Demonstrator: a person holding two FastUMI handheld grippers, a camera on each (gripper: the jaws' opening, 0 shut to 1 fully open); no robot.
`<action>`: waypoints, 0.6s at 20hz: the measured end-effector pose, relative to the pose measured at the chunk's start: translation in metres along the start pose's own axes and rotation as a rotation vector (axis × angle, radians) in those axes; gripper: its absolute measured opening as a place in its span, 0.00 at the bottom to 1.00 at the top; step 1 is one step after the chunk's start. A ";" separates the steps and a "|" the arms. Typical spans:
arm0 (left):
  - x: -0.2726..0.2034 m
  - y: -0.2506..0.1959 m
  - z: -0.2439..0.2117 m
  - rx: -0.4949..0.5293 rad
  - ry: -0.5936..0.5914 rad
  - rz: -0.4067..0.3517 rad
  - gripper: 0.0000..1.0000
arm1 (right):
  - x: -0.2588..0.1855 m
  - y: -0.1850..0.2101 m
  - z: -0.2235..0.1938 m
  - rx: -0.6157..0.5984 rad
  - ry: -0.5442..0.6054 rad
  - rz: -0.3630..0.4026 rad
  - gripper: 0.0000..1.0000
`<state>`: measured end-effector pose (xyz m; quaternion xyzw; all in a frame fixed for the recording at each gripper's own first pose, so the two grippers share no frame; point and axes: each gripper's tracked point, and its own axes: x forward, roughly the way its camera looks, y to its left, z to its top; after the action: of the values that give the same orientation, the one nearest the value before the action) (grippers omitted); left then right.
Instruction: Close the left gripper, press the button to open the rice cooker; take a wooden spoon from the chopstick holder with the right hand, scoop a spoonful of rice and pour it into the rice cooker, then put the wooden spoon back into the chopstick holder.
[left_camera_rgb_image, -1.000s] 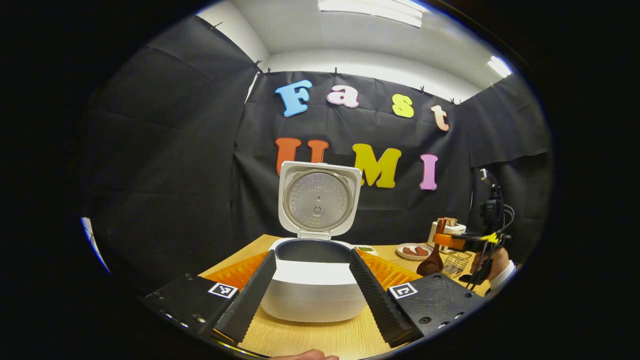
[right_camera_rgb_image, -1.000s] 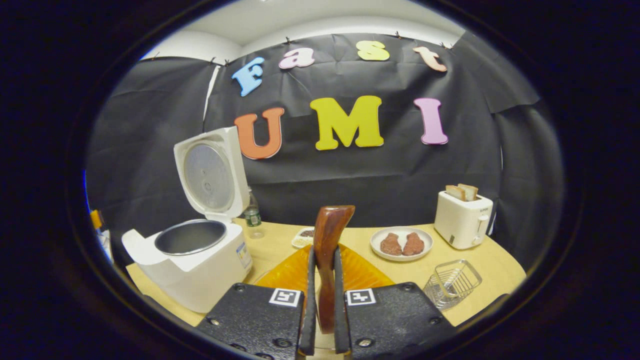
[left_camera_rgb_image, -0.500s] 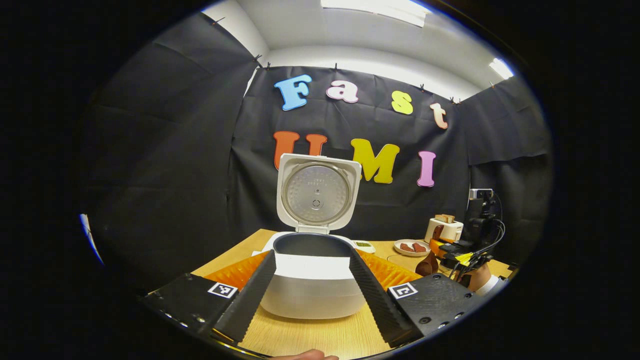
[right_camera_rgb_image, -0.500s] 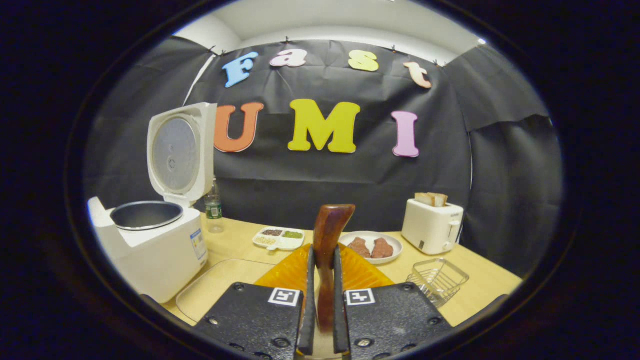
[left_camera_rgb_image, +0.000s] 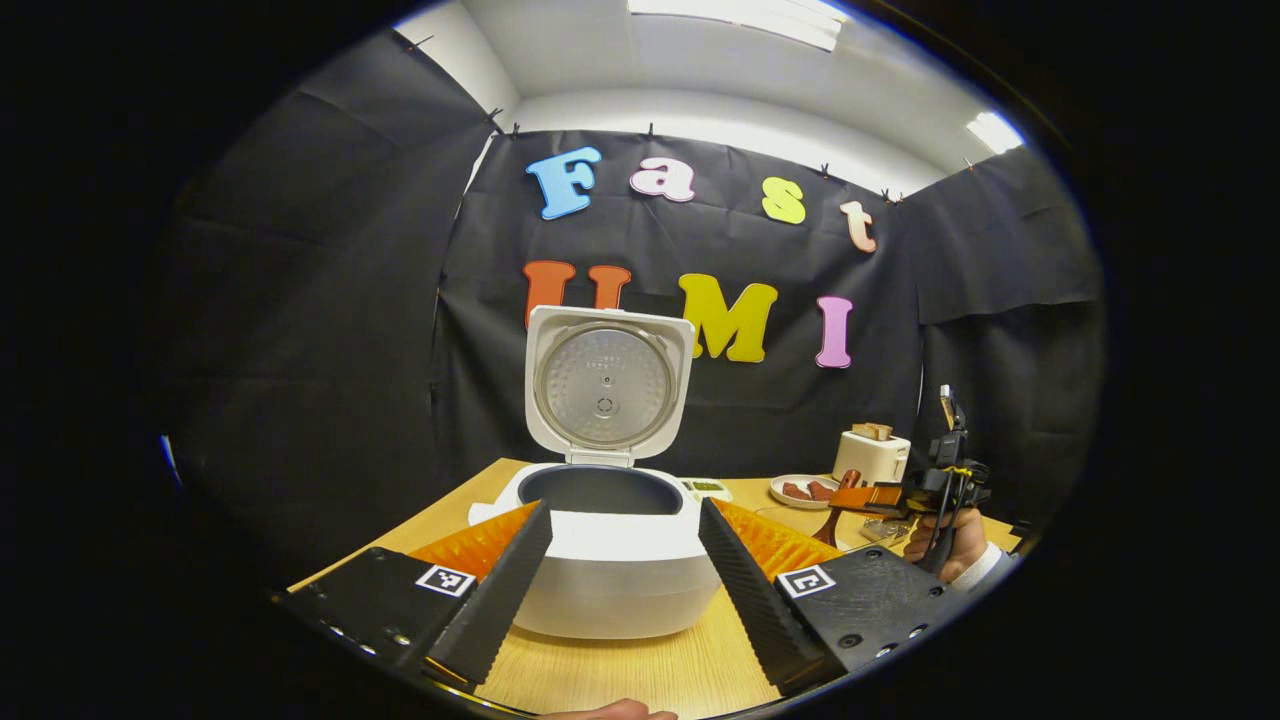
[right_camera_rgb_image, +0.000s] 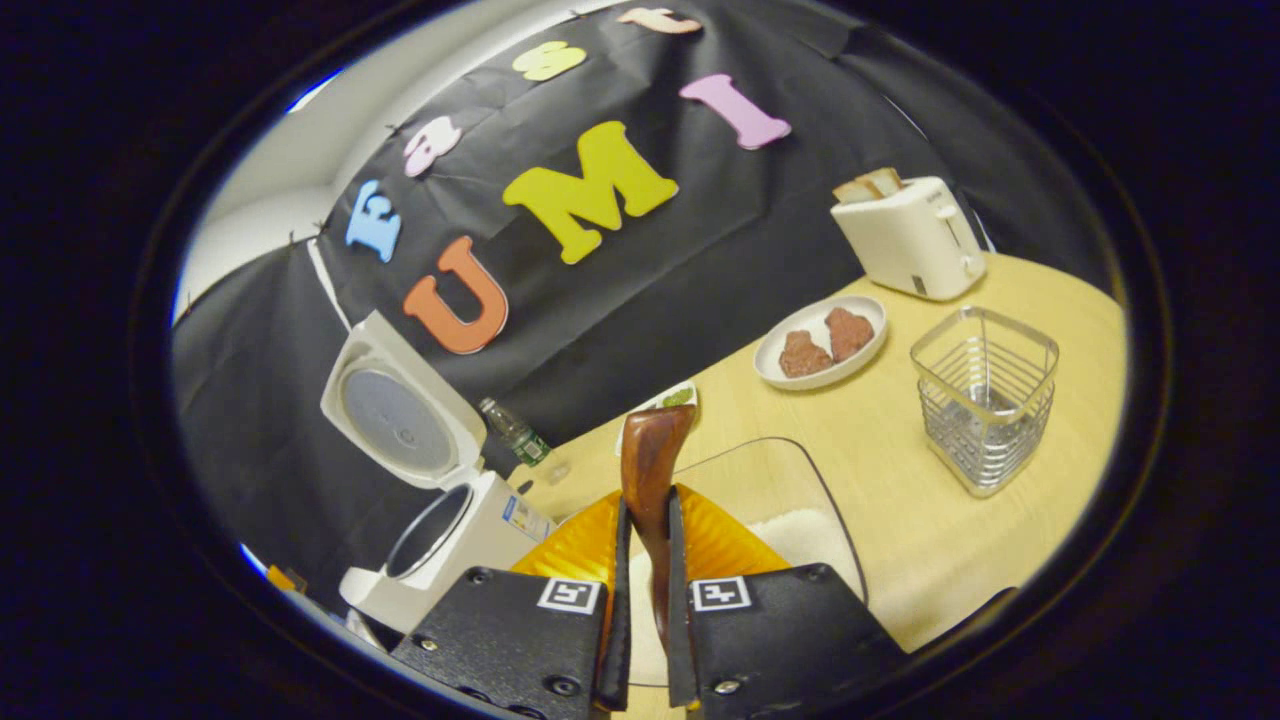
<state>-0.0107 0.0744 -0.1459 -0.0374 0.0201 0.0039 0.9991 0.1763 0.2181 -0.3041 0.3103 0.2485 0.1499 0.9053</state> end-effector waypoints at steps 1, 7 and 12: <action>0.001 -0.001 -0.001 0.000 0.006 -0.001 0.94 | 0.000 -0.001 0.000 0.072 0.016 0.018 0.20; 0.001 -0.010 -0.003 0.032 0.028 -0.008 0.95 | -0.014 0.006 0.030 0.336 -0.007 0.140 0.19; 0.002 -0.014 -0.010 0.050 0.049 -0.002 0.95 | -0.031 -0.004 0.058 0.513 -0.075 0.200 0.19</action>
<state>-0.0092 0.0593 -0.1550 -0.0126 0.0445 0.0018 0.9989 0.1825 0.1736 -0.2563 0.5577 0.2128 0.1590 0.7864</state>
